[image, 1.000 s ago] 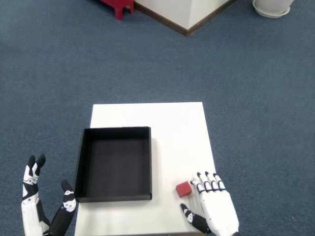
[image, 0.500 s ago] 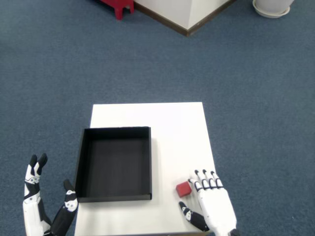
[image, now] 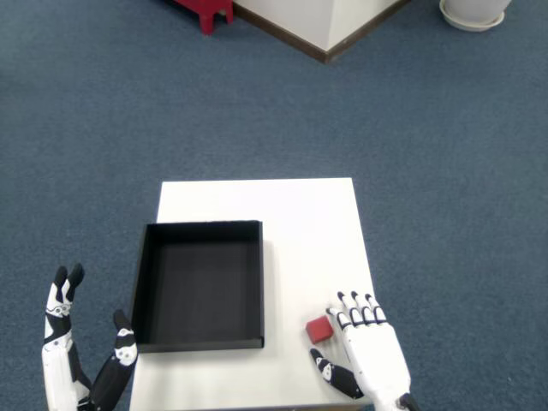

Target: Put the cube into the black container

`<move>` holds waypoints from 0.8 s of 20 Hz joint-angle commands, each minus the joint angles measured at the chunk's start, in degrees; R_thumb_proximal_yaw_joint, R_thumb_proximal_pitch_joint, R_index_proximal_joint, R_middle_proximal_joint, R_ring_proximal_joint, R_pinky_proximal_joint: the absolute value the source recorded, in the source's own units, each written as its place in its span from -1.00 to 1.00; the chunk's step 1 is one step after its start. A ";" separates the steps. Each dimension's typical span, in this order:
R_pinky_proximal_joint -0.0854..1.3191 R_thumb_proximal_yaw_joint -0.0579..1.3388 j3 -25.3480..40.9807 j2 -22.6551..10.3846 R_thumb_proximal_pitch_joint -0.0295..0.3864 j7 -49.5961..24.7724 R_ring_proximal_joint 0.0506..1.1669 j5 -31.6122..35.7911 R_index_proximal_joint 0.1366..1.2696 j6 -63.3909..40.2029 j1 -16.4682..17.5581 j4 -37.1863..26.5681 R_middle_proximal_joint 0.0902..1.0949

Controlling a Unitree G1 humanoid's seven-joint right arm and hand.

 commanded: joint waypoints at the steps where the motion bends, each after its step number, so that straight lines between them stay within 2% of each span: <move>1: -0.97 0.12 -0.01 -0.67 -0.65 -0.44 -0.91 1.49 -0.54 -0.46 -1.99 -0.32 -0.93; 16: -0.98 0.14 1.32 -0.60 -0.65 -0.52 -0.93 1.61 -0.55 -1.08 -2.36 -0.62 -0.95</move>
